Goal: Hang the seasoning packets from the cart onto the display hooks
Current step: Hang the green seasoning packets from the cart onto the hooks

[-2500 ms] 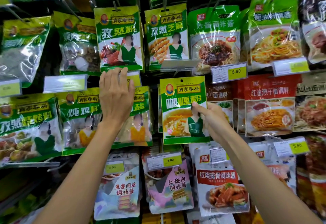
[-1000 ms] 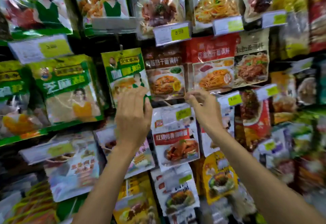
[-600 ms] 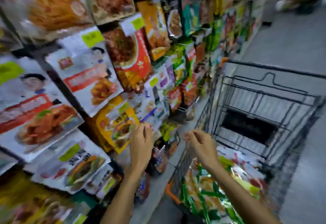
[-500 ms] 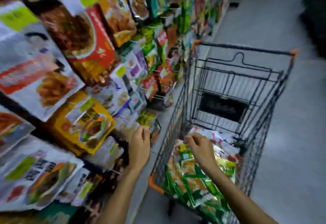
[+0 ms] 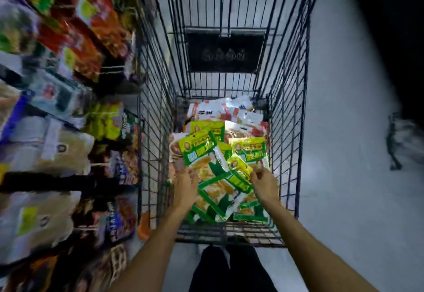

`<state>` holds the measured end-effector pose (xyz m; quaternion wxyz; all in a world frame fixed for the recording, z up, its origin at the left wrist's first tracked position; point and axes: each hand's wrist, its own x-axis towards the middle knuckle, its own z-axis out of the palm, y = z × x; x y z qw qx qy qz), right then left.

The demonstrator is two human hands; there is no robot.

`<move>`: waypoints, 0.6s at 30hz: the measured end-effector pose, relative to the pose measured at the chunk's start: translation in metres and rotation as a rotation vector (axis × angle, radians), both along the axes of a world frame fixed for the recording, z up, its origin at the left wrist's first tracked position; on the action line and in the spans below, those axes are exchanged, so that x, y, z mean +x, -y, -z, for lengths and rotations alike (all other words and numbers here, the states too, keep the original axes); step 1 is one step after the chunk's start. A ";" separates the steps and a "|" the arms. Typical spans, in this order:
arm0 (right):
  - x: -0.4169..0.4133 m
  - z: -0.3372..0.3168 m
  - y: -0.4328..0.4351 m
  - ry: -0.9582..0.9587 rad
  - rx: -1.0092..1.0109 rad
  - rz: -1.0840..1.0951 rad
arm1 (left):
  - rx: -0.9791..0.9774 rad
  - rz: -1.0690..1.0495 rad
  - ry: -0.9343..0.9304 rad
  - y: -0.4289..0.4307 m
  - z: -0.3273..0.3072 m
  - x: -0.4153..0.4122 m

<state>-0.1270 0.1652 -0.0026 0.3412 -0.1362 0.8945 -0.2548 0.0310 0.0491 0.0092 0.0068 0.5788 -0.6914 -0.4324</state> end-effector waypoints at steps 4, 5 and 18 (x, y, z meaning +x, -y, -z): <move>0.009 0.042 -0.005 0.095 0.121 0.152 | 0.043 -0.059 0.058 0.016 0.037 -0.004; 0.012 0.051 -0.006 0.145 0.147 0.193 | 0.055 -0.078 0.081 0.019 0.046 -0.006; 0.038 0.085 0.005 0.526 0.053 0.741 | 0.204 -0.518 -0.027 0.056 0.092 -0.034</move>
